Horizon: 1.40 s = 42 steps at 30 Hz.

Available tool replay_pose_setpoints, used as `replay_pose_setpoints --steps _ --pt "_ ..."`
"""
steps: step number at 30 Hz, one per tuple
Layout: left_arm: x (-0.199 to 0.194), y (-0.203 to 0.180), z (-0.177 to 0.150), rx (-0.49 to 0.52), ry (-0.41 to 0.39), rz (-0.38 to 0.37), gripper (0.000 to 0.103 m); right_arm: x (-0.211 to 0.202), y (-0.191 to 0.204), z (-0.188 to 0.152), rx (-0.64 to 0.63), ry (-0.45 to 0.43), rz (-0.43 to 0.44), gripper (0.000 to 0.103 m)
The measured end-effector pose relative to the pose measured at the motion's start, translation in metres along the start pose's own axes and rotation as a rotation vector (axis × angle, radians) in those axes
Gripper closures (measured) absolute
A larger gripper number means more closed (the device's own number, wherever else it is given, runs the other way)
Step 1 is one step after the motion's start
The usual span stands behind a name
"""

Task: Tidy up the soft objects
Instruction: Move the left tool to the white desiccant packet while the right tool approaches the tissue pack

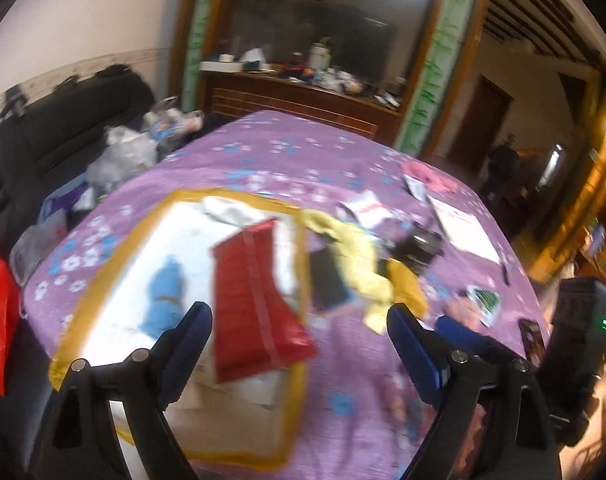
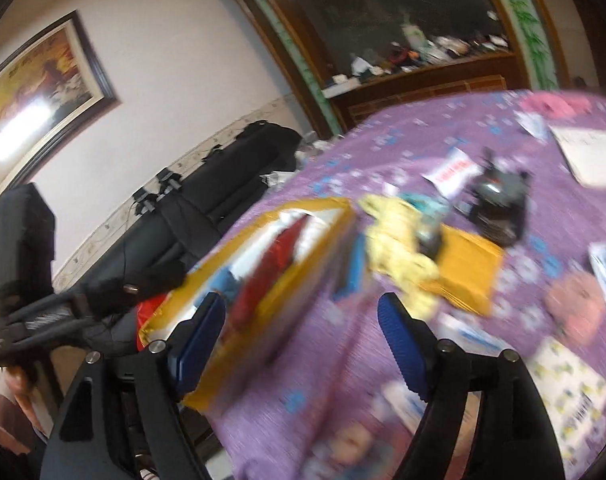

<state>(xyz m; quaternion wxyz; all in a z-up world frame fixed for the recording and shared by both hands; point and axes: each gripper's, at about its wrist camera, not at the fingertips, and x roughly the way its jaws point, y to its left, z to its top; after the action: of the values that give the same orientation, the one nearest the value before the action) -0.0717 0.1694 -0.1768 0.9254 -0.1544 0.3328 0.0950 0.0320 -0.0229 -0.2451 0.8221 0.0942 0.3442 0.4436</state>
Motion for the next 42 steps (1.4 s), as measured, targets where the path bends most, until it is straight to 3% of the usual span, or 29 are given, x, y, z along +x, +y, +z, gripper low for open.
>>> replay_pose_setpoints --steps 4,14,25,29,34,37,39,40,42 --pt "0.002 -0.028 -0.005 0.035 0.019 -0.051 0.011 -0.014 -0.02 -0.01 0.007 0.04 -0.057 0.025" --pt "0.022 -0.066 -0.025 0.103 0.108 -0.109 0.012 -0.059 -0.059 -0.006 0.022 -0.006 -0.145 0.025" --pt "0.034 -0.077 -0.035 0.144 0.155 -0.146 0.012 -0.048 -0.092 -0.006 0.051 0.062 -0.322 0.025" --pt "0.039 -0.076 -0.036 0.139 0.168 -0.153 0.012 -0.032 -0.1 -0.01 0.04 0.157 -0.356 0.025" --pt "0.043 -0.073 -0.036 0.133 0.175 -0.157 0.012 -0.036 -0.091 -0.02 0.036 0.162 -0.304 0.025" --pt "0.047 -0.073 -0.038 0.127 0.188 -0.161 0.012 -0.034 -0.087 -0.024 0.022 0.159 -0.334 0.025" --pt "0.049 -0.074 -0.04 0.134 0.195 -0.163 0.012 -0.032 -0.087 -0.025 0.029 0.164 -0.349 0.03" --pt "0.05 -0.075 -0.04 0.137 0.197 -0.162 0.012 -0.031 -0.088 -0.025 0.03 0.167 -0.367 0.041" --pt "0.051 -0.078 -0.042 0.141 0.2 -0.166 0.012 -0.032 -0.089 -0.024 0.038 0.164 -0.367 0.042"
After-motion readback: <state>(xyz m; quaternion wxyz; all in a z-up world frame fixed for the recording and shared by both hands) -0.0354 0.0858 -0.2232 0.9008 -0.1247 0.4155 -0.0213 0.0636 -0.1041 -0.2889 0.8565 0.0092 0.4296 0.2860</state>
